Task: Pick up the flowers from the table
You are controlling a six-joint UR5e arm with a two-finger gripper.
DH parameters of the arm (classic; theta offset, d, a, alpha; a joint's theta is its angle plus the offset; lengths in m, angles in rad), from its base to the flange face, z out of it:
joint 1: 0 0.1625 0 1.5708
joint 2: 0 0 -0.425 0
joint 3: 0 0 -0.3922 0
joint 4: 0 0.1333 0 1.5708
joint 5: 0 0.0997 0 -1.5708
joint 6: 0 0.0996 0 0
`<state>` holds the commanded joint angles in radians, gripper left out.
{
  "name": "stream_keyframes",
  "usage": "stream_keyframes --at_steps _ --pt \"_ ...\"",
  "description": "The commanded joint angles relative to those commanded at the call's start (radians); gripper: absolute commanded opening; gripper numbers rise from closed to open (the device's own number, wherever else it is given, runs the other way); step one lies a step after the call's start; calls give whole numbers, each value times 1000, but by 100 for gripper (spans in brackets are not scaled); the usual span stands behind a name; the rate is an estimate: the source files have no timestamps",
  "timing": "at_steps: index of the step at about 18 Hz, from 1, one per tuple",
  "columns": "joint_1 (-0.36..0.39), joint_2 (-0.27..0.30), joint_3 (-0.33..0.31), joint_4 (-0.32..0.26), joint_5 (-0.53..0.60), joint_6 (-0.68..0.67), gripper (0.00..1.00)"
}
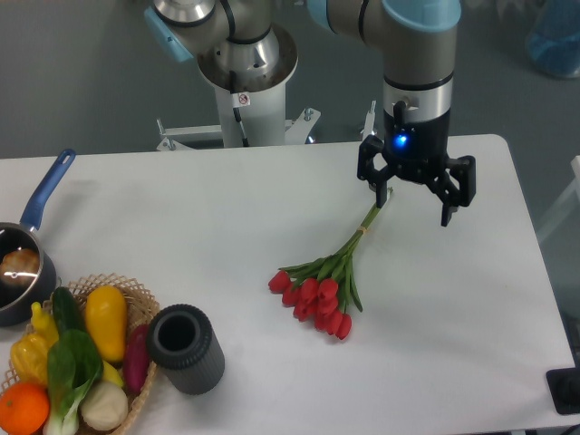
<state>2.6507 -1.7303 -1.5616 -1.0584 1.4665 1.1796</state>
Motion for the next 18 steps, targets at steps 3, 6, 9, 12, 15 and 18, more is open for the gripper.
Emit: stream_keyframes --at_steps 3,6,9,12,15,18 --pt "6 0 2 0 -2 26 100" --pt "6 0 2 0 -11 29 100" --pt "5 0 -6 2 -15 26 100" --pt "5 -3 -11 6 -29 22 100" --pt "5 -5 -18 8 -34 18 100" --pt "3 -5 -43 21 -34 17 100"
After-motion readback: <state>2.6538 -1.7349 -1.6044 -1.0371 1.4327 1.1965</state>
